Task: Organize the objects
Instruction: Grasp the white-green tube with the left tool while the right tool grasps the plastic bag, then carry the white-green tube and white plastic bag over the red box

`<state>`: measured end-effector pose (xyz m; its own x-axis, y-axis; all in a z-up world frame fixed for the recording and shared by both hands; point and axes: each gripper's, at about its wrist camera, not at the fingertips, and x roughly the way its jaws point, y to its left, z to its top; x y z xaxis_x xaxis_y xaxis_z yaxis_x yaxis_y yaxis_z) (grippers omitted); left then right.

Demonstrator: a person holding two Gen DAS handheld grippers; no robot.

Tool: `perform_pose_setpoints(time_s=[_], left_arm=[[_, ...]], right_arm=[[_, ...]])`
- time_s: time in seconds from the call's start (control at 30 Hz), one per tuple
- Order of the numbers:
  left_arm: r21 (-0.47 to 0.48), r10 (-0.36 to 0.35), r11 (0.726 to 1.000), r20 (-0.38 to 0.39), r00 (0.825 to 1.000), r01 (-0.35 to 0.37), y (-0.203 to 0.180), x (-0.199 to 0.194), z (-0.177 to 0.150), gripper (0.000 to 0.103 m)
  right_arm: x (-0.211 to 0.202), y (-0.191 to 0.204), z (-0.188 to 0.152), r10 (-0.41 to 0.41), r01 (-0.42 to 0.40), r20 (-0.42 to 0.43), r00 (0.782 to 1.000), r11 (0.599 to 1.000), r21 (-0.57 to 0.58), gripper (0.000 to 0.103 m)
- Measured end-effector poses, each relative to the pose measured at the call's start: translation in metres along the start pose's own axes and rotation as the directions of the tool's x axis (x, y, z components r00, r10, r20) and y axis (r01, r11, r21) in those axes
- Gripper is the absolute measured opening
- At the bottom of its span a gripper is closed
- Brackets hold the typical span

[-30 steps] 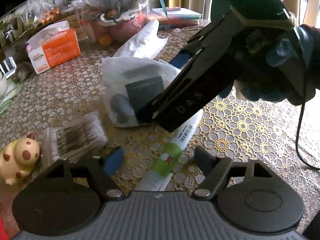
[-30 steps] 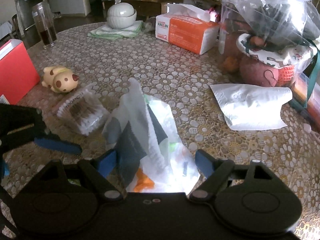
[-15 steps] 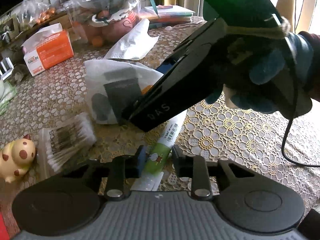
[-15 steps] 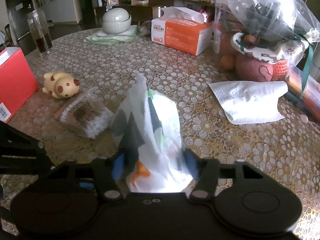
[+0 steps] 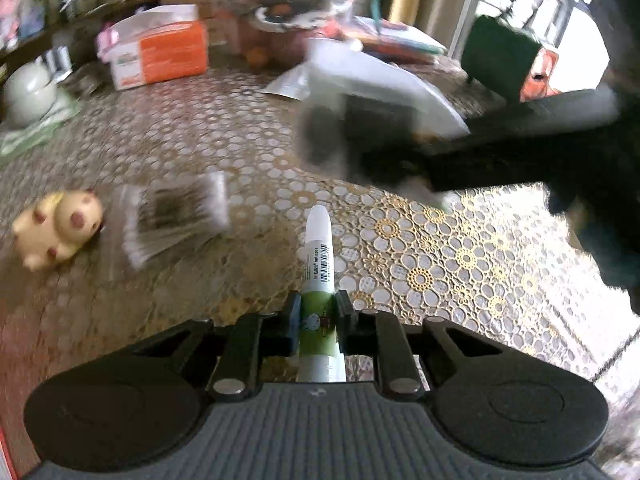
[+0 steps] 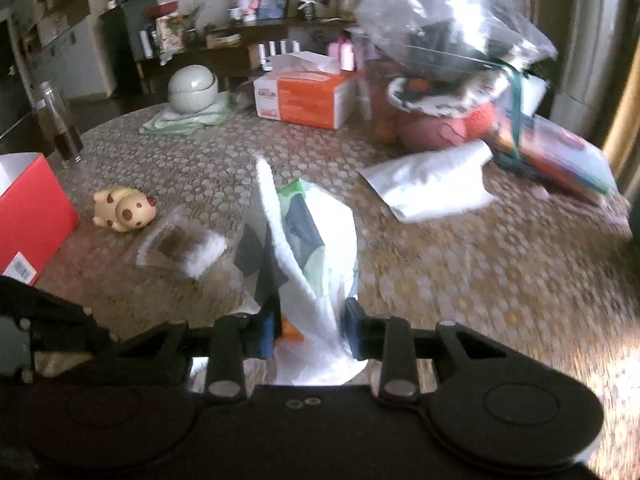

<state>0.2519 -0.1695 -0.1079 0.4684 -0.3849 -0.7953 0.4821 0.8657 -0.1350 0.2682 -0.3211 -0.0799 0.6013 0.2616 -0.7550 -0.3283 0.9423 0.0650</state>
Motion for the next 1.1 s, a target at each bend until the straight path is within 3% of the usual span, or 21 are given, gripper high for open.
perform_pose_setpoints(time_s=[0.27, 0.57, 1.1], left_arm=[[-0.106, 0.007, 0.994, 0.041, 0.999, -0.003, 0.002, -0.033, -0.015, 0.016], [-0.176, 0.017, 0.984, 0.087, 0.996, -0.001, 0.006, -0.085, -0.035, 0.016], [-0.219, 0.077, 0.975, 0.17, 0.982, -0.038, 0.039, -0.18, -0.068, 0.016]], right_arm=[[-0.037, 0.024, -0.028, -0.015, 0.016, -0.015, 1.0, 0.998, 0.066, 0.033], [-0.08, 0.061, -0.038, 0.004, -0.005, 0.013, 1.0, 0.994, 0.106, 0.033], [-0.124, 0.145, -0.036, 0.016, -0.018, 0.054, 0.998, 0.999, 0.042, 0.034]])
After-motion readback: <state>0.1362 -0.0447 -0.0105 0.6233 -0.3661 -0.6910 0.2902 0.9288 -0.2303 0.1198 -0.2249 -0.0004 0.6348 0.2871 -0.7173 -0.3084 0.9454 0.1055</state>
